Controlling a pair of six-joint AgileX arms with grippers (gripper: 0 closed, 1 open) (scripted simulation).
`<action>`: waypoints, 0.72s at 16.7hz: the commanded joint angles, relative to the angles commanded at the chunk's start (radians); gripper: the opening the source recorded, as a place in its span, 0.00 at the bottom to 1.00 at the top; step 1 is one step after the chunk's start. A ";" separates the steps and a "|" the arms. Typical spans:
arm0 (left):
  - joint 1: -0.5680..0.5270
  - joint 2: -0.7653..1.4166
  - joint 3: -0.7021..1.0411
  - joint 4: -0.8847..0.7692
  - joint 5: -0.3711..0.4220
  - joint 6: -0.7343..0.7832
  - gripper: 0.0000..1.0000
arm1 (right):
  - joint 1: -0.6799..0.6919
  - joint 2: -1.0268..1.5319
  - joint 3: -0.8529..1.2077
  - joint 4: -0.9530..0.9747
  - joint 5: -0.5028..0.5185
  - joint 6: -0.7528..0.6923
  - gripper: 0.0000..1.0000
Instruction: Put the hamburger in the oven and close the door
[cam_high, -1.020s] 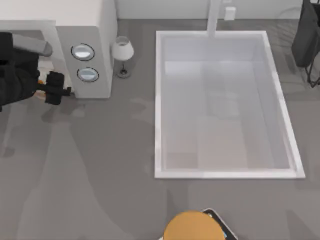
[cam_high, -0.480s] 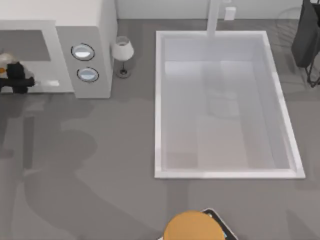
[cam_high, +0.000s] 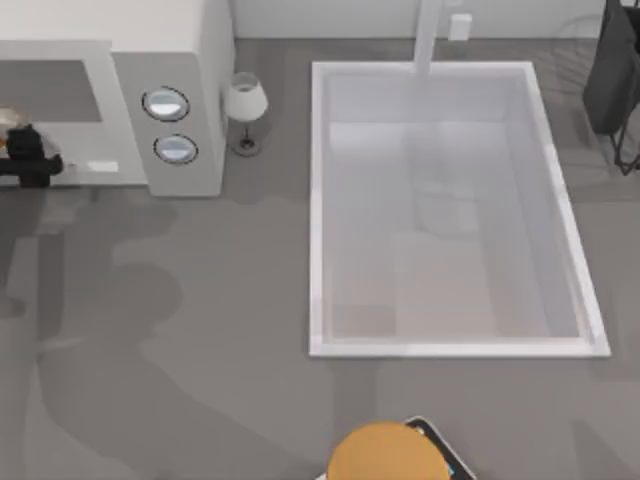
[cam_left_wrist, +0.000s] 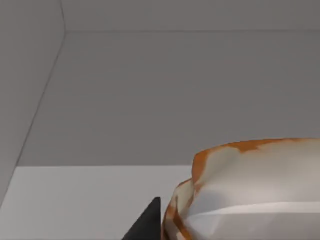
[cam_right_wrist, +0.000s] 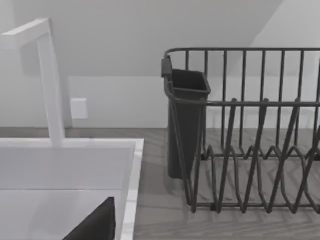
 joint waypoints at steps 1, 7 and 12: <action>-0.004 0.003 0.005 -0.002 0.000 0.000 0.00 | 0.000 0.000 0.000 0.000 0.000 0.000 1.00; -0.042 0.066 0.147 -0.053 -0.009 -0.001 0.00 | 0.000 0.000 0.000 0.000 0.000 0.000 1.00; -0.055 0.164 0.355 -0.127 -0.024 -0.004 0.00 | 0.000 0.000 0.000 0.000 0.000 0.000 1.00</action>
